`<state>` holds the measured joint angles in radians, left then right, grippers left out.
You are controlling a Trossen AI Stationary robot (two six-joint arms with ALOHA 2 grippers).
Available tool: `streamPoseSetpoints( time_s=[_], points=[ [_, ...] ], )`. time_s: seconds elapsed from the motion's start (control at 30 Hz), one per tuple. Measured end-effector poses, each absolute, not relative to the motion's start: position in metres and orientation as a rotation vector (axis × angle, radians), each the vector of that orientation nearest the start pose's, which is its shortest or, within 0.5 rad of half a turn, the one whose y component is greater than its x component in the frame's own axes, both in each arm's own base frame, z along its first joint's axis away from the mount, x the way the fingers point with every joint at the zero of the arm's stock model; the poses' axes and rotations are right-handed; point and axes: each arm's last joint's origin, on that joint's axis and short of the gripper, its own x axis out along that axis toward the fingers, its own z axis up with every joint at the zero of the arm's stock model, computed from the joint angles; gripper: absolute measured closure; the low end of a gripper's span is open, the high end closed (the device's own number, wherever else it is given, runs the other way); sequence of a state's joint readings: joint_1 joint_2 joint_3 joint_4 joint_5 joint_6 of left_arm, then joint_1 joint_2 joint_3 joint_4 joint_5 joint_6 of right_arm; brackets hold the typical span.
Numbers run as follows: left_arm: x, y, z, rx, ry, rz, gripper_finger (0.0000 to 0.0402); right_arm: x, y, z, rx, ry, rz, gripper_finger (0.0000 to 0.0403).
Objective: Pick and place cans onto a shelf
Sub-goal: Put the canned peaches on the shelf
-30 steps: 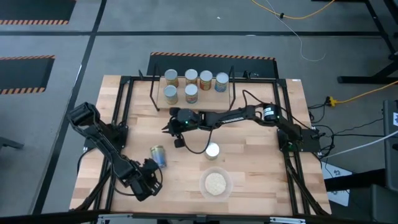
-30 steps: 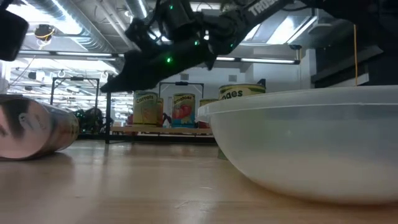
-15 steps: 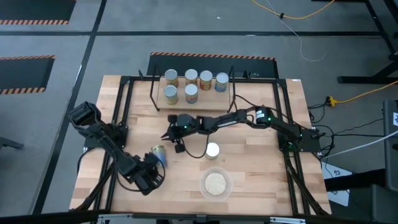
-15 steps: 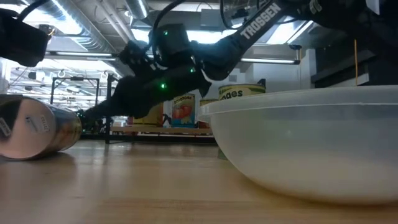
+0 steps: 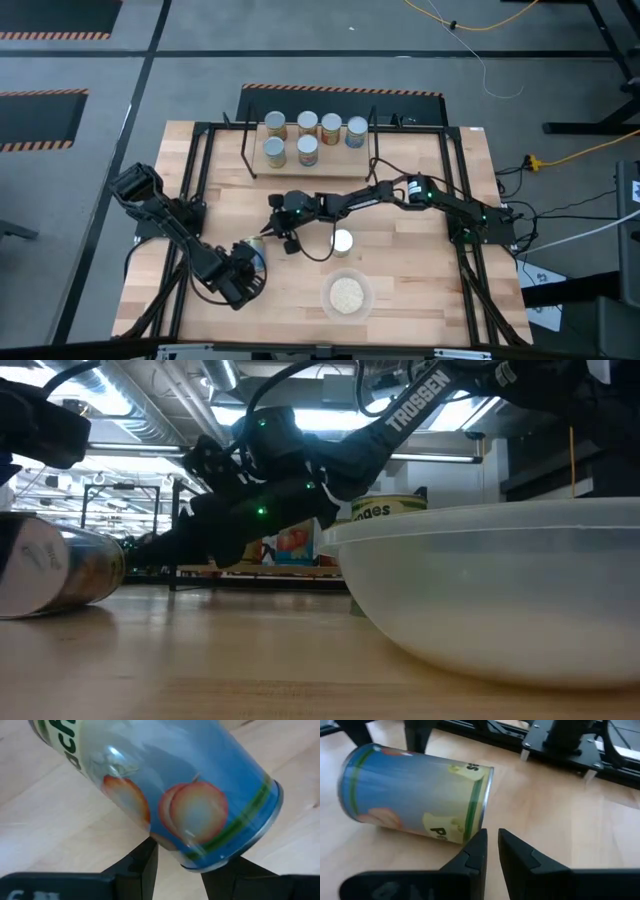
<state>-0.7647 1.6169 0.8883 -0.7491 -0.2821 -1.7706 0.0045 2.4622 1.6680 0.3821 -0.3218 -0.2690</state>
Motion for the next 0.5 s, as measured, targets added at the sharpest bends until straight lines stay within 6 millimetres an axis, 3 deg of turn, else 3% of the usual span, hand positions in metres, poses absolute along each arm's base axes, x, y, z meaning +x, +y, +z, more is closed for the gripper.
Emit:
streamPoseSetpoints(
  time_s=[0.5],
  points=[
    [0.1954, -0.1772, 0.1536, -0.761, 1.138, 0.748, 0.0276, 0.5291, 0.0221, 0.106, -0.127, 0.291, 0.417, 0.035]
  ],
)
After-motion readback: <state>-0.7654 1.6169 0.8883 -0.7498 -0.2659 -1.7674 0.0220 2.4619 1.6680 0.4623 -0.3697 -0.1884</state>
